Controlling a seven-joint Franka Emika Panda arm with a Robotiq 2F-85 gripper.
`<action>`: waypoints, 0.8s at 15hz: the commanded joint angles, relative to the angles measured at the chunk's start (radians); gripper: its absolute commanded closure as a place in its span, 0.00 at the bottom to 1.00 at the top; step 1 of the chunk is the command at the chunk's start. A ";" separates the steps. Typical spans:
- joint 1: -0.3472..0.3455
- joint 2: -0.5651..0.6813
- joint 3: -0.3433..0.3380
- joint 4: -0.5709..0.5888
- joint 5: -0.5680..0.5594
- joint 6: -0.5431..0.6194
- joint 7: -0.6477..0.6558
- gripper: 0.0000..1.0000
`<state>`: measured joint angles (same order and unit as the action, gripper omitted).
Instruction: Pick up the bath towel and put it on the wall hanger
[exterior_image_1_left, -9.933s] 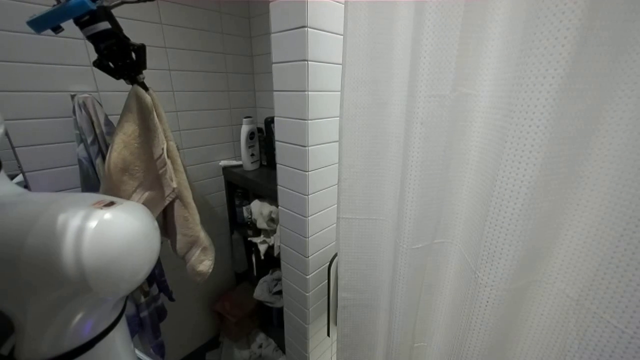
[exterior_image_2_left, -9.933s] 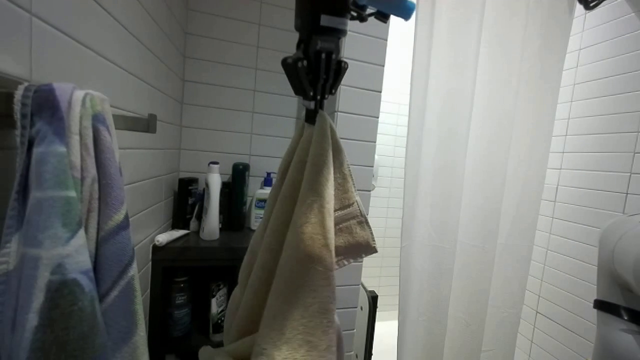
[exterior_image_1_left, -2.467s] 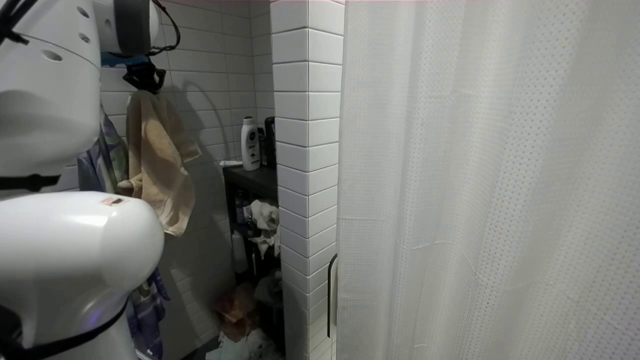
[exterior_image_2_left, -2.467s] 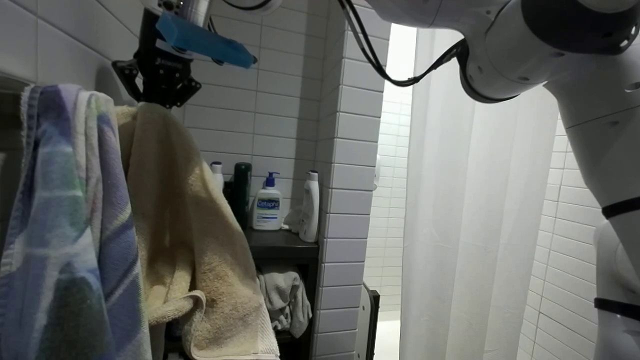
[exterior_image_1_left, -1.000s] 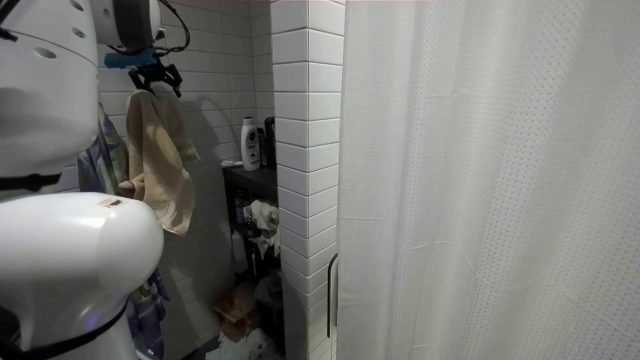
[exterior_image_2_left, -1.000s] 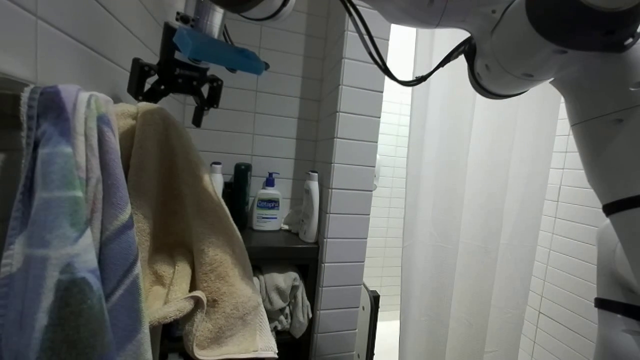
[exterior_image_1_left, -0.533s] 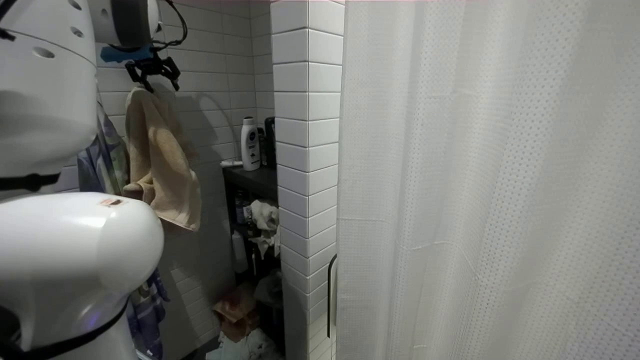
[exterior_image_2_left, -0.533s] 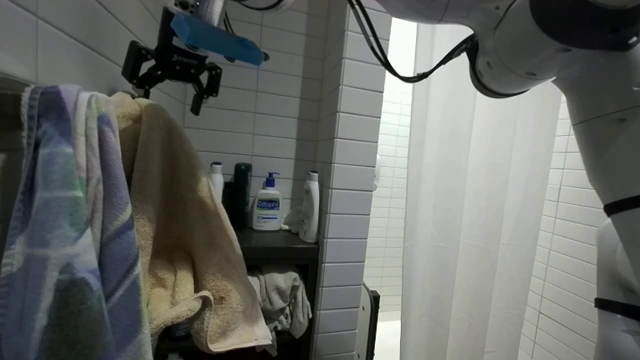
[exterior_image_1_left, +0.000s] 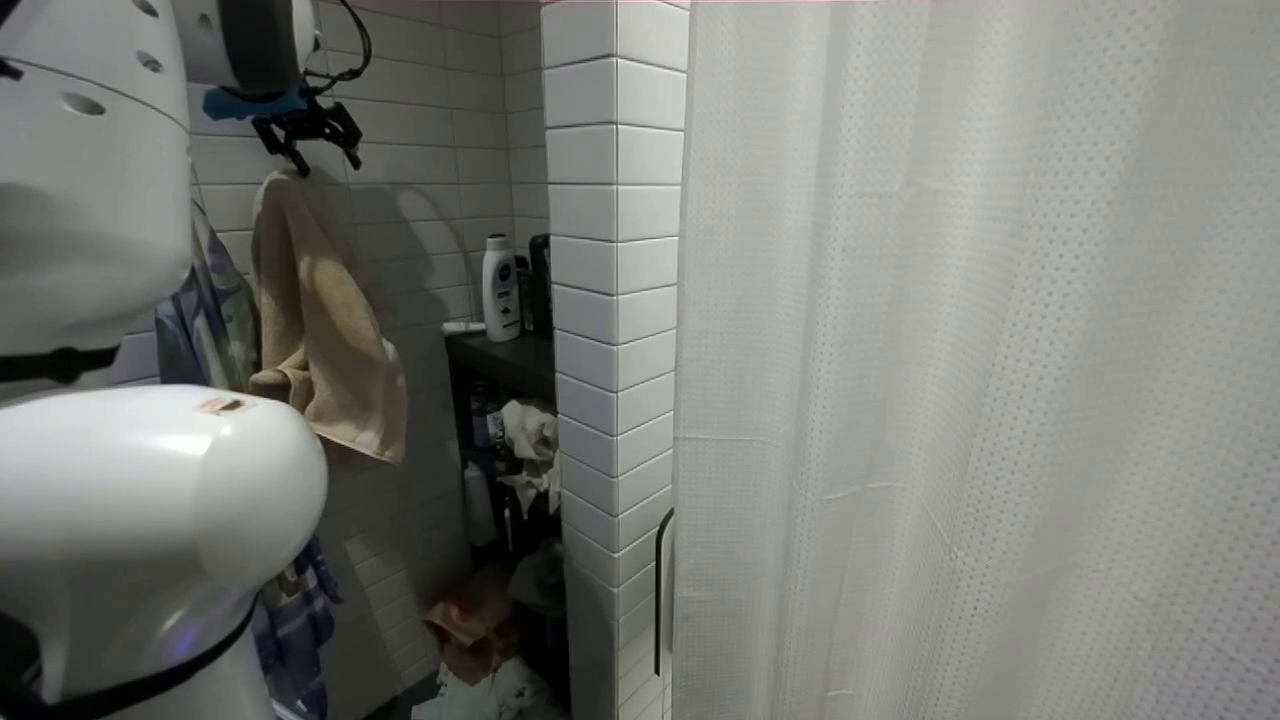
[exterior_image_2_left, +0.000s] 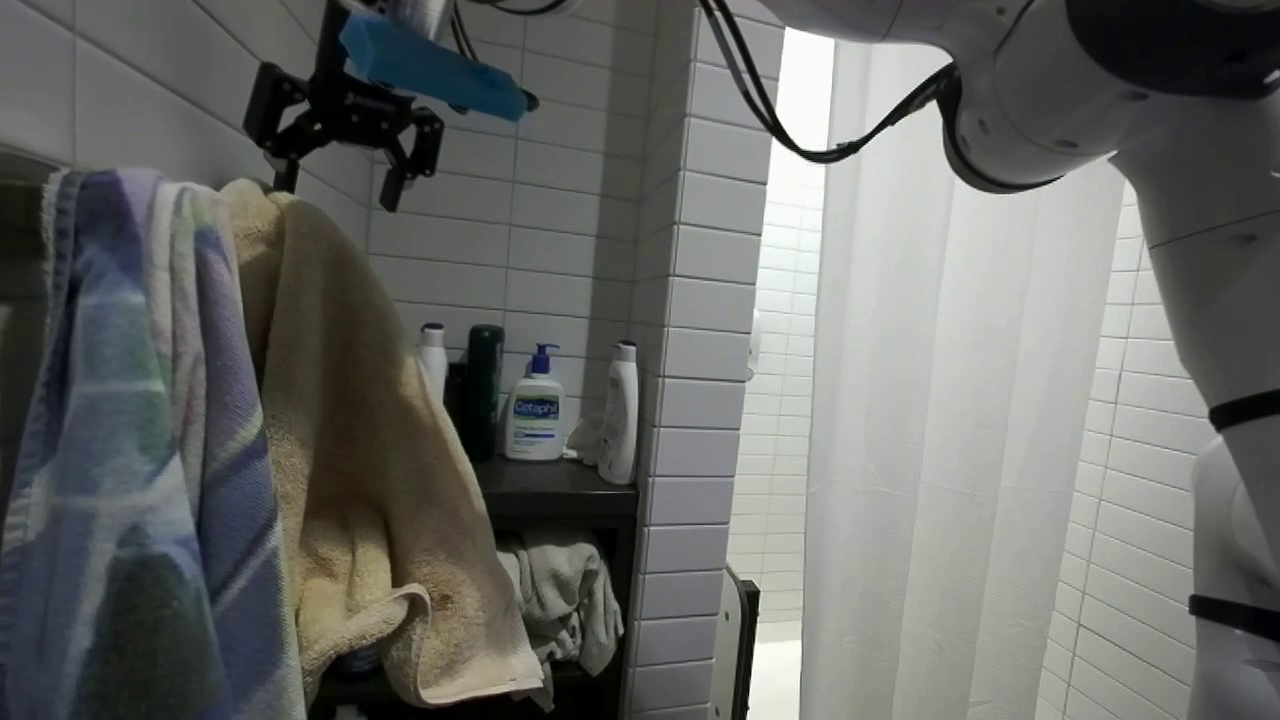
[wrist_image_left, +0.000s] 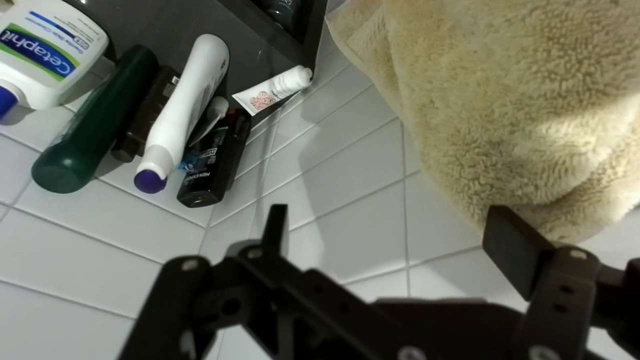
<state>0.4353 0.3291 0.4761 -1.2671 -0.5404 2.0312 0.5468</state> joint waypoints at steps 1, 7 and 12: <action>0.000 -0.023 -0.010 -0.018 -0.033 0.024 0.031 0.00; -0.033 -0.062 -0.025 -0.039 -0.044 0.065 0.080 0.00; -0.053 -0.155 -0.043 -0.094 -0.042 0.029 0.138 0.00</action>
<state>0.3985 0.2747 0.4415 -1.2775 -0.5841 2.0817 0.6377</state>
